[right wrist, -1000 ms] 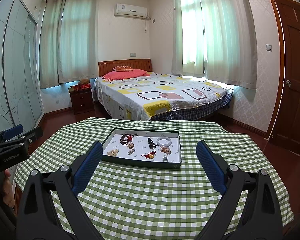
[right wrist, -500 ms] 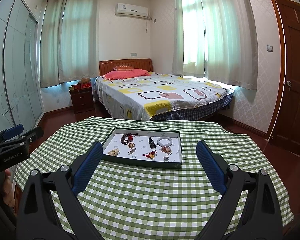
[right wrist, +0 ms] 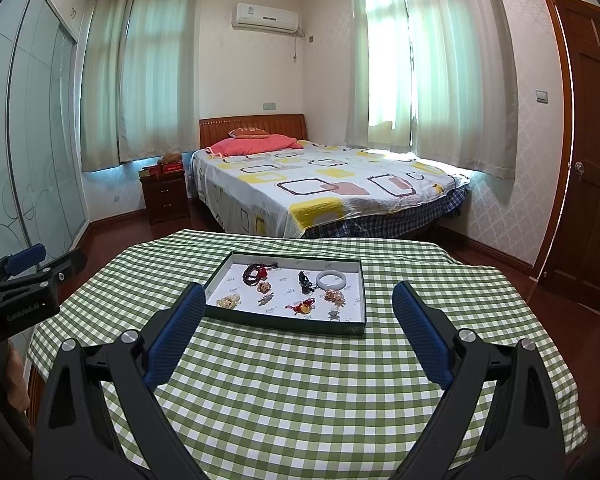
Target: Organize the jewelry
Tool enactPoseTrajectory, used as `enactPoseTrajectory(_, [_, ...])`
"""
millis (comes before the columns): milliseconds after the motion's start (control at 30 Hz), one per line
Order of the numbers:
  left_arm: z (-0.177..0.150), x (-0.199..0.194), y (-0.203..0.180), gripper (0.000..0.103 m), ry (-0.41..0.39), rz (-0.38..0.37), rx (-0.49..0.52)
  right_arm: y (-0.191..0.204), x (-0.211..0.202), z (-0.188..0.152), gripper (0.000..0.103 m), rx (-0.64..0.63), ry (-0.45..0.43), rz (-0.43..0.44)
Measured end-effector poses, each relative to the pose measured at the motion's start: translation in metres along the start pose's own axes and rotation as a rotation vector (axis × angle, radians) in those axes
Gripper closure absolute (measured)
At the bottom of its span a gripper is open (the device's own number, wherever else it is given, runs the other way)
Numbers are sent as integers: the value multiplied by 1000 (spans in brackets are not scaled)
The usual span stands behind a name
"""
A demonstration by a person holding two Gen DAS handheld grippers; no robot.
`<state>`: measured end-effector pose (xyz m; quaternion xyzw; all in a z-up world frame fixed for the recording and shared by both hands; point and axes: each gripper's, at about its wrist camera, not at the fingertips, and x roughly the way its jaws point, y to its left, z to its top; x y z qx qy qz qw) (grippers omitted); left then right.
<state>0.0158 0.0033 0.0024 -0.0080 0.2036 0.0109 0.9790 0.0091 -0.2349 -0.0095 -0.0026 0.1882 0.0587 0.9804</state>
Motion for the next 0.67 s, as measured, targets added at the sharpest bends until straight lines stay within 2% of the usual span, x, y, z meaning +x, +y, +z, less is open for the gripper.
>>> enactPoseTrajectory(100, [-1,2,-1,18,6,-8,-2,1,1,1,11,-1,1,0])
enactPoseTrajectory(233, [-1,4,-3,18,3,35,13,1,3,-1,11,-1,6,-1])
enactPoseTrajectory(500, [2,7,-1,18,-8,28,6,0,5,-2,11,-2,11,0])
enactPoseTrajectory(667, [0,21,1,18,31,13,10,-1,12,-4,11,7,21,-2])
